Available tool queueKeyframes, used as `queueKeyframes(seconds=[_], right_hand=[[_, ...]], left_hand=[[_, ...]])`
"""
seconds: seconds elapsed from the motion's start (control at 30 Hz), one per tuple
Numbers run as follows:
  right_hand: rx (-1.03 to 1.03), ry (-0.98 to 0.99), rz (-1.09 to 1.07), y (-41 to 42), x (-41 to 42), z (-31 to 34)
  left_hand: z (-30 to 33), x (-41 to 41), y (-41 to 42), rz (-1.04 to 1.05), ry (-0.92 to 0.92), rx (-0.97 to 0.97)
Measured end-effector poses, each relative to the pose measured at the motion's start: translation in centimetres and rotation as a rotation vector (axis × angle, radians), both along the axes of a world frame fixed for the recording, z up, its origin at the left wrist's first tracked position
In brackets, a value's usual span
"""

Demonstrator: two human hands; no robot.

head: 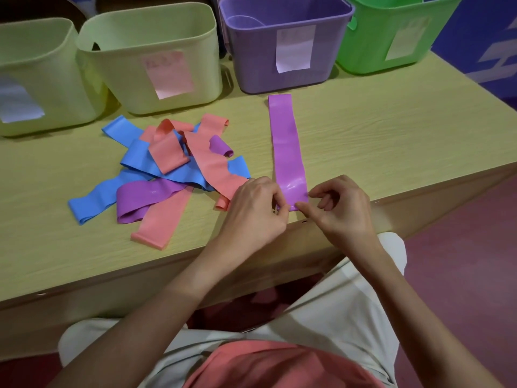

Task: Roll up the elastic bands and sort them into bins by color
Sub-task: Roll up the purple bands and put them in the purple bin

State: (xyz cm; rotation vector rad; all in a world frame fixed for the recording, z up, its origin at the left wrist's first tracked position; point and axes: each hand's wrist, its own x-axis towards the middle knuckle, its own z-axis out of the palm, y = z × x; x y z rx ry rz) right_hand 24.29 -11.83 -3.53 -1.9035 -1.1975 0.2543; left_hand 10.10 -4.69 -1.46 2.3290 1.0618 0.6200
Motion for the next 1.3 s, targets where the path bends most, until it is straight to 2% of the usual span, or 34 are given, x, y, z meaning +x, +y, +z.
queueKeyframes(seconds=[0.17, 0.27, 0.47, 0.6, 0.77, 0.97, 1.13, 1.23, 1.3], right_hand=[[0.006, -0.025, 0.088, 0.1, -0.1, -0.2], [0.085, -0.035, 0.101, -0.1, 0.1, -0.8], [0.248, -0.240, 0.246, -1.0, 1.0, -2.1], [0.203, -0.167, 0.303, -1.2, 2.0, -1.9], [0.200, -0.052, 0.208, -0.6, 1.2, -2.0], [0.207, 0.017, 0.011, -0.2, -0.4, -2.3], [0.155, 0.014, -0.043, 0.2, -0.5, -2.2], [0.174, 0.044, -0.023, 0.3, -0.3, -1.7], [0.193, -0.022, 0.032, 0.3, -0.3, -1.7]], left_hand=[[0.0, 0.0, -0.2, 0.032, -0.041, -0.038], [-0.2, -0.1, 0.1, 0.003, -0.089, -0.020], [-0.9, -0.1, 0.1, -0.062, -0.103, 0.106], [-0.7, -0.6, 0.5, -0.133, -0.068, 0.167], [-0.5, -1.2, 0.8, -0.228, 0.005, 0.267], [-1.1, -1.0, 0.8, -0.146, -0.003, 0.320], [-1.5, -0.8, 0.8, -0.124, 0.003, 0.432], [-1.4, -0.5, 1.0, -0.119, -0.025, 0.390], [-1.3, -0.4, 1.1, -0.122, -0.025, 0.328]])
